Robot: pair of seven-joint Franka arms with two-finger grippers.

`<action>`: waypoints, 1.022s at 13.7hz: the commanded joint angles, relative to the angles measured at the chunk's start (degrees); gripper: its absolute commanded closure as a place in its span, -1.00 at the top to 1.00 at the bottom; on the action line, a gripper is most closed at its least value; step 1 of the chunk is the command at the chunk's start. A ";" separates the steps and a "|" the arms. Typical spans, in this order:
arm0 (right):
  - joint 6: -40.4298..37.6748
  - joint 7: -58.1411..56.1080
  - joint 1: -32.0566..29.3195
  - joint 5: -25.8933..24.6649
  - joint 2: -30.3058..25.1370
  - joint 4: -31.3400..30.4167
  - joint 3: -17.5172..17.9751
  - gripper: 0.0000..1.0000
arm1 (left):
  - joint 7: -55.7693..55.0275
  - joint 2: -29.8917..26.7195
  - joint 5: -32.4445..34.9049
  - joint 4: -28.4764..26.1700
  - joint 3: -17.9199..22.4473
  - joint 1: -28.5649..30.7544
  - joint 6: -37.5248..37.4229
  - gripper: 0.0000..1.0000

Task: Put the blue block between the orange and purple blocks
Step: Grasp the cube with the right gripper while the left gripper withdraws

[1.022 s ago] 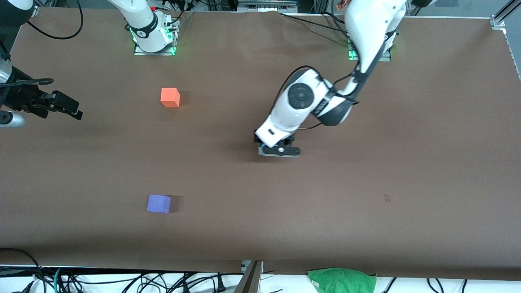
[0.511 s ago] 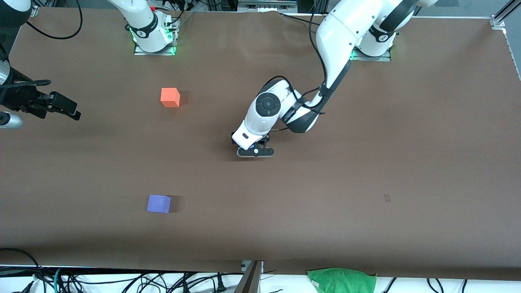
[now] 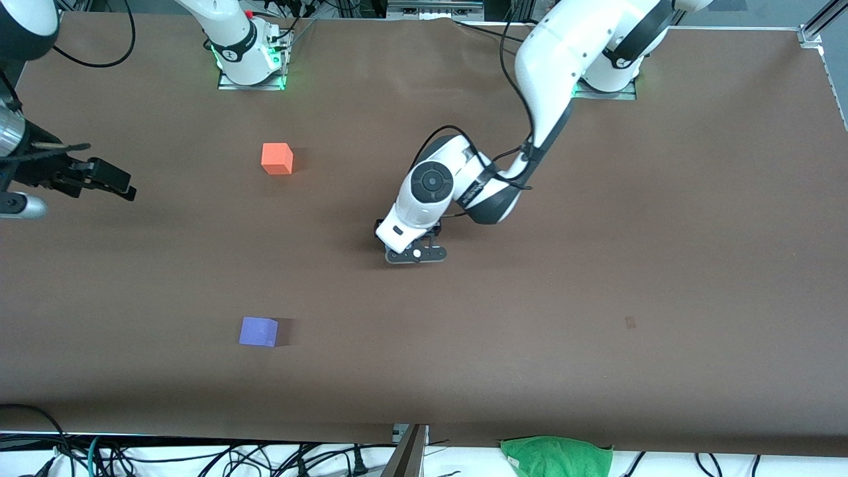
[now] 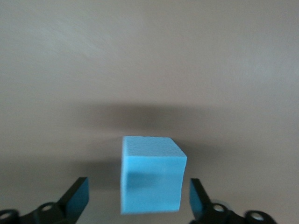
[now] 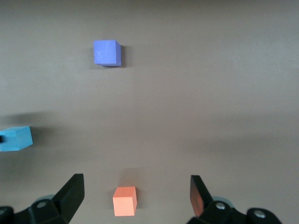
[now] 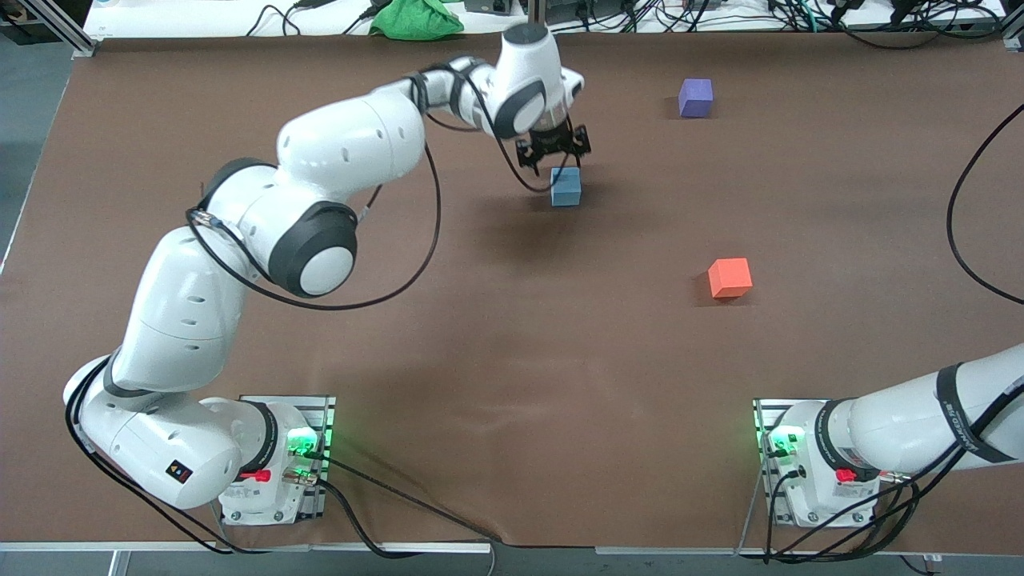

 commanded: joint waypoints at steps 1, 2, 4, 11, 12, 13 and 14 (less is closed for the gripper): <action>-1.01 -0.47 0.17 -0.22 0.83 0.03 0.35 1.00 | 0.48 -9.37 -0.86 -1.31 0.42 6.53 -9.09 1.00; -0.83 -0.73 0.17 -0.22 1.18 -0.84 0.44 1.00 | 1.27 -13.67 -0.50 -4.45 0.42 8.91 -11.46 1.00; -0.22 0.40 2.52 0.57 3.10 -1.47 1.83 1.00 | 10.27 -20.72 -0.59 -9.12 0.51 15.93 -14.80 1.00; 19.17 24.80 21.41 2.58 18.03 -1.73 2.63 0.99 | 32.30 -33.92 -1.29 -9.67 9.82 30.63 -29.48 1.00; 22.25 27.63 23.35 3.20 20.49 -1.73 2.64 0.99 | 32.39 -35.41 -0.94 -10.37 9.91 31.77 -30.98 1.00; 25.24 30.00 25.11 3.30 22.78 -1.82 2.64 0.99 | 32.65 -37.60 -0.85 -12.37 9.91 33.44 -32.30 1.00; 27.62 32.99 26.00 3.30 25.06 -1.73 2.72 0.99 | 32.74 -40.49 -0.85 -15.18 9.91 34.59 -33.36 1.00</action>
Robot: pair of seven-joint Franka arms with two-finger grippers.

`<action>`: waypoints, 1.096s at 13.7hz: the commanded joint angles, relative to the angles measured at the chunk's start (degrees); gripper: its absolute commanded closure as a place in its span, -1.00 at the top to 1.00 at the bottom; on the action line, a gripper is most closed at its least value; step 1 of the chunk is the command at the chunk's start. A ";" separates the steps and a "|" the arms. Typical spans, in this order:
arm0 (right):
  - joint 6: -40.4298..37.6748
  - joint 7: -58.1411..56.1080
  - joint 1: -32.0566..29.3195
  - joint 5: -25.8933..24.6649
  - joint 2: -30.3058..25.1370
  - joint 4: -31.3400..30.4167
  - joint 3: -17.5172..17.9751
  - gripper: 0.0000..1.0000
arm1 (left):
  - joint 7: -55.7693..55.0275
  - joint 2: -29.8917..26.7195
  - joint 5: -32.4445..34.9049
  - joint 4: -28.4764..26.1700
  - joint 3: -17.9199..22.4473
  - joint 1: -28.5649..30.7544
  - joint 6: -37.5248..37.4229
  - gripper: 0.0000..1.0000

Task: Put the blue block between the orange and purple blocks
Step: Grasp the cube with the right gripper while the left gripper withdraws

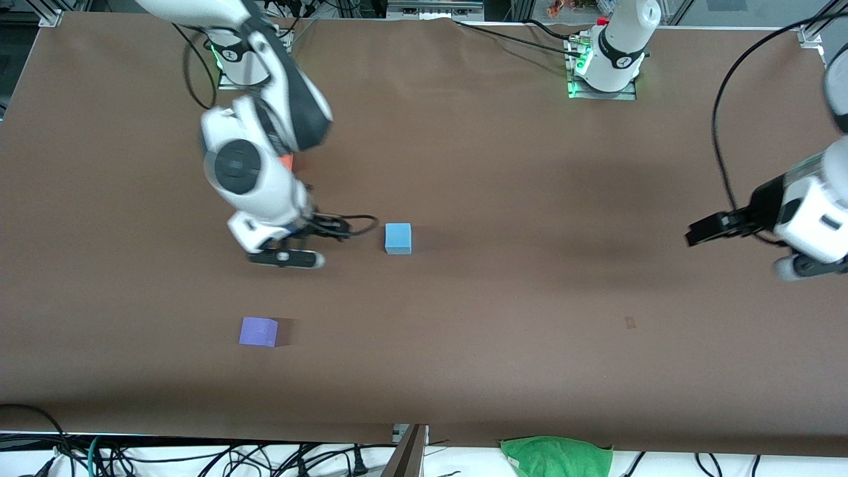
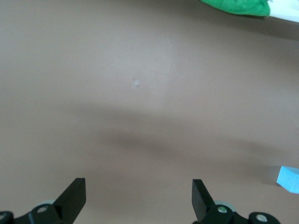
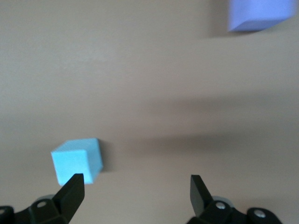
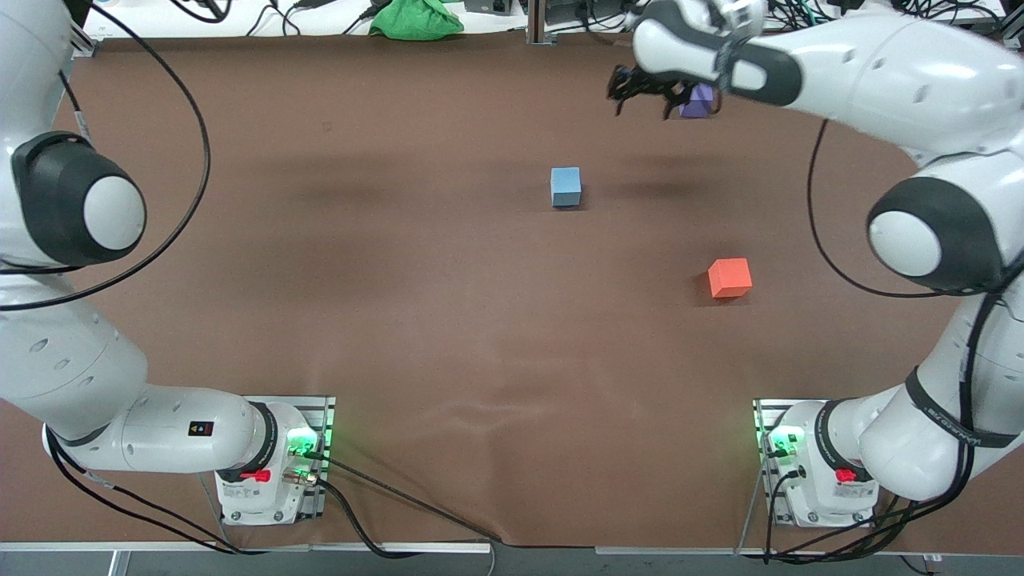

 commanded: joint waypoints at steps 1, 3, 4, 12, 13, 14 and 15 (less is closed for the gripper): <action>6.43 6.72 2.94 1.10 5.84 1.07 -0.43 0.99 | 1.22 -8.79 -0.38 -9.65 -0.37 2.50 -1.87 1.00; 11.71 9.98 4.36 1.18 8.92 1.24 -0.43 0.99 | 5.67 -11.18 0.06 -11.26 -0.37 3.21 -4.15 1.00; 12.69 11.56 4.54 1.27 9.72 1.33 -0.34 0.99 | 7.27 -11.19 0.15 -11.35 -0.29 3.39 -5.64 1.00; 17.53 14.22 9.80 0.31 13.06 1.85 1.24 0.99 | 13.70 -9.61 1.30 -11.44 -0.20 4.62 -8.12 1.00; 17.79 13.43 10.42 -0.56 13.50 1.94 1.16 0.99 | 13.79 -9.52 1.29 -11.17 -0.20 5.05 -8.12 1.00; 17.80 11.60 10.34 -1.62 13.50 1.94 1.16 0.99 | 13.88 -9.43 1.47 -11.17 -0.20 5.75 -8.12 1.00; 17.62 9.84 10.25 -1.80 13.42 1.86 1.16 0.99 | 13.97 -9.17 1.47 -11.17 -0.20 6.46 -8.12 1.00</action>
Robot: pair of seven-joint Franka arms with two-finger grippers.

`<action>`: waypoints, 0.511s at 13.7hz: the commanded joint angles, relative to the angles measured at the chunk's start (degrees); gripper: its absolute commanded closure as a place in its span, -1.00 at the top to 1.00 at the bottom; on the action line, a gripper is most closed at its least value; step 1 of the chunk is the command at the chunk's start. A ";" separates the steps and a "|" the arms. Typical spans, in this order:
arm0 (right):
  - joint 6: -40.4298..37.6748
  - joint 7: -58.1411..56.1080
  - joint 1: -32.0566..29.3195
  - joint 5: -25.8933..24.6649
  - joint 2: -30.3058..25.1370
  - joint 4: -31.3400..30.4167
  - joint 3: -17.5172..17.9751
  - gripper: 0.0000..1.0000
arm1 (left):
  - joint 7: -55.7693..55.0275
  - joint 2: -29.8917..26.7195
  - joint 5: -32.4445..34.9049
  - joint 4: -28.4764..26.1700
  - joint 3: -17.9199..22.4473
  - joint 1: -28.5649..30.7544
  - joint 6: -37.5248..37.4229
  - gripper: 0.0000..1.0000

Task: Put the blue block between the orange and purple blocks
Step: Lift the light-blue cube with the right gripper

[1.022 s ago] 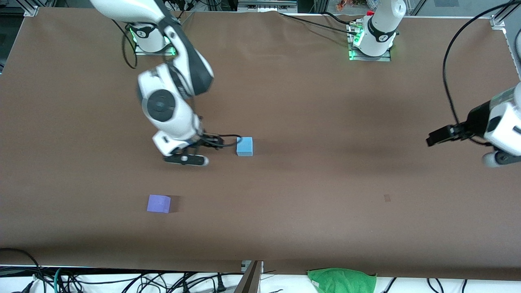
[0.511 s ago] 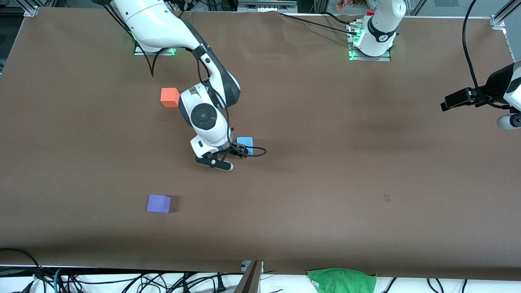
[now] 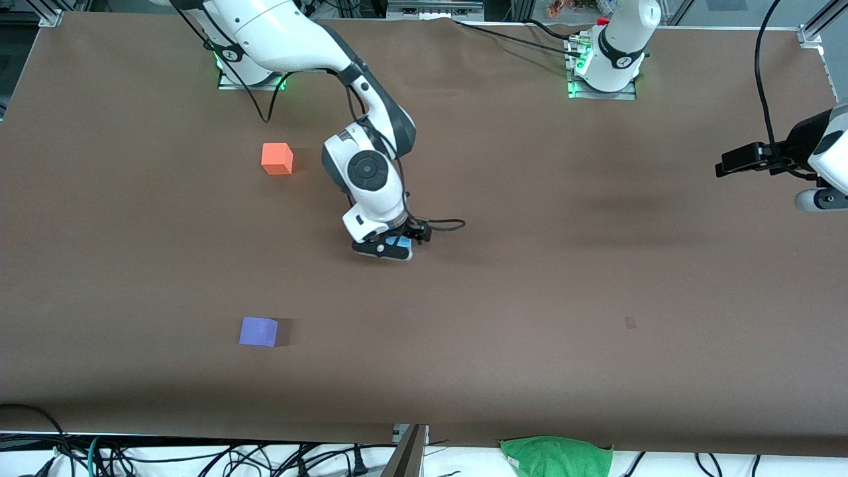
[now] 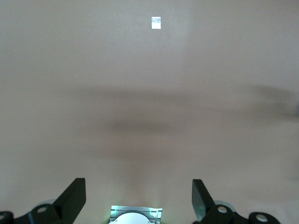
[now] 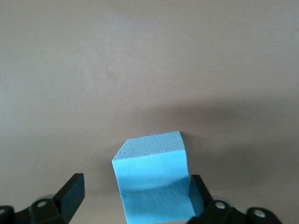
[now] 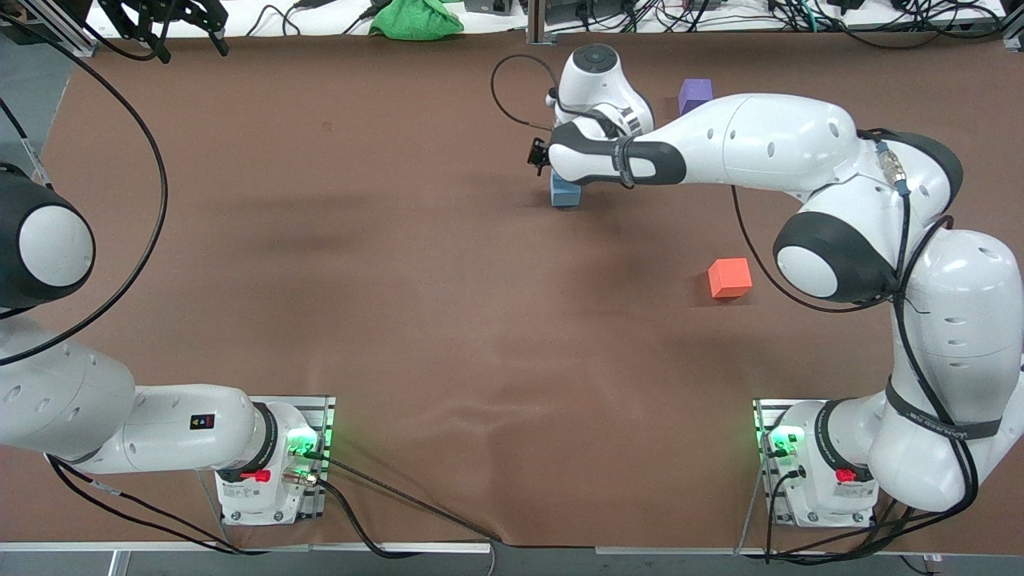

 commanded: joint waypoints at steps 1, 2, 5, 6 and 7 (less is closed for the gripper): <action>0.22 -3.71 -0.02 -0.95 0.84 1.11 -0.31 0.99 | 1.92 0.55 1.00 0.53 -0.26 2.07 -0.61 1.00; 0.22 -4.33 -0.02 -0.95 0.84 0.93 -0.31 0.99 | 1.83 0.64 1.09 1.14 -0.26 2.16 -0.61 1.00; 0.05 -8.11 -0.37 -0.87 0.84 0.32 -0.40 0.99 | 1.83 1.26 1.17 1.50 -0.43 1.90 -0.52 1.00; 0.22 -8.11 -0.28 -0.86 0.93 0.32 -0.40 0.99 | 1.83 1.17 3.52 1.50 -0.52 1.47 -0.52 1.00; 0.31 -8.11 -0.28 -0.86 1.02 0.32 -0.31 0.98 | 1.92 1.17 6.33 1.58 -1.05 1.29 -0.52 1.00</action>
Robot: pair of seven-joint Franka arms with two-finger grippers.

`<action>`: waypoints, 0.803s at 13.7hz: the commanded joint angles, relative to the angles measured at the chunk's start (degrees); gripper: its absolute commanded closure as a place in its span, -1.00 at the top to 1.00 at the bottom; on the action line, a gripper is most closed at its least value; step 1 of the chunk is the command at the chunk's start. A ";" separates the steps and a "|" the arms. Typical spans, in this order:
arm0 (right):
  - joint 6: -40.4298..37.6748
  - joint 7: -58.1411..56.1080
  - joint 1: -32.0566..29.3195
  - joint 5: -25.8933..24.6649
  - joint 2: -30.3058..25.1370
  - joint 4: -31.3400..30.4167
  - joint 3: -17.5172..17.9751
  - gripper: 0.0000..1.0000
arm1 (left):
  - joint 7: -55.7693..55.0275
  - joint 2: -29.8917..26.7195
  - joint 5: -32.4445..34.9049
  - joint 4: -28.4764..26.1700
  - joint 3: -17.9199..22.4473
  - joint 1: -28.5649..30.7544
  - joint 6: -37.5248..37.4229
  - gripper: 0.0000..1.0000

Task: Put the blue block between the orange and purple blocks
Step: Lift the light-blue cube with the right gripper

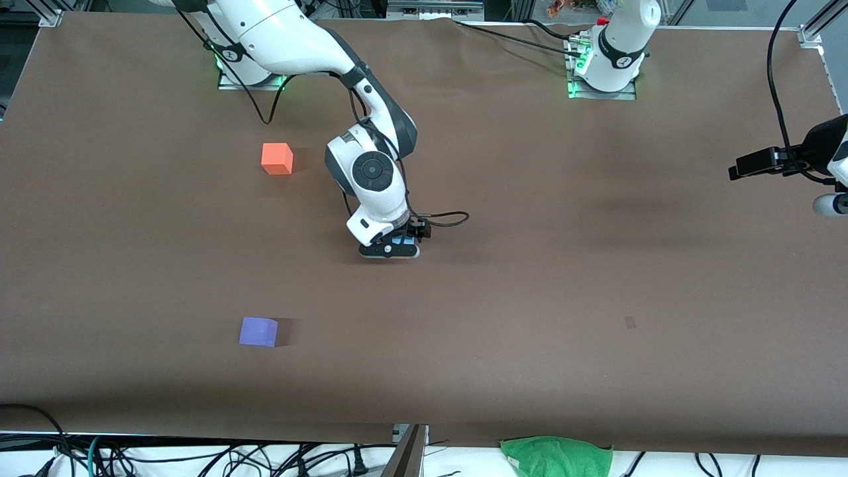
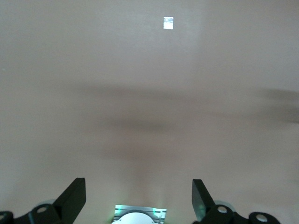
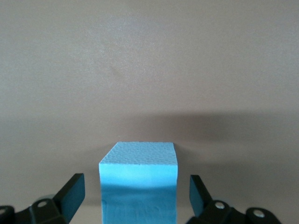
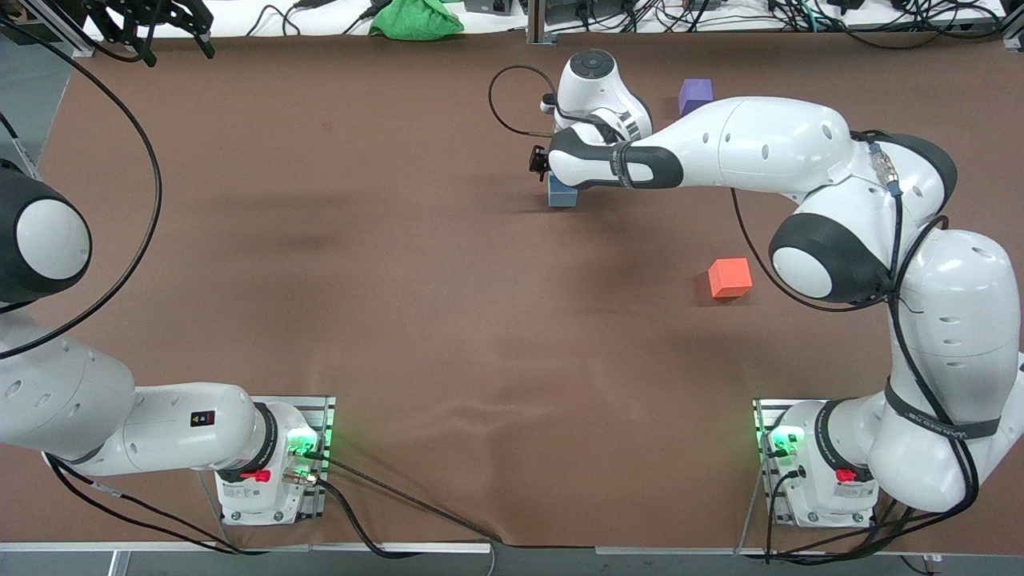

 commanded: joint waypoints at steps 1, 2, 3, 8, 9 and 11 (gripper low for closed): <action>0.31 -1.26 -0.16 -0.53 0.44 0.36 0.08 0.97 | 1.40 0.72 4.39 1.55 -0.71 -0.48 -0.53 1.00; 0.39 -1.70 -0.16 -0.53 0.44 0.36 0.17 0.89 | 1.40 0.72 4.22 1.55 -0.71 -0.39 -0.53 1.00; 0.39 -2.57 -0.25 -0.53 0.53 0.36 0.08 0.73 | 1.40 0.72 3.87 1.55 -0.71 -0.39 -0.53 1.00; -0.13 -4.67 -1.74 -0.09 0.44 0.27 0.08 -0.31 | 1.32 0.81 2.98 1.55 -0.71 -0.39 -0.53 1.00; -0.74 -6.43 -2.61 0.00 0.00 0.35 0.08 -0.35 | 1.32 0.81 2.90 1.55 -0.62 -0.39 -0.53 1.00; -6.78 -11.95 -6.12 0.43 -2.71 0.70 0.08 -0.35 | 1.32 0.98 2.90 1.55 -0.62 -0.30 -0.53 1.00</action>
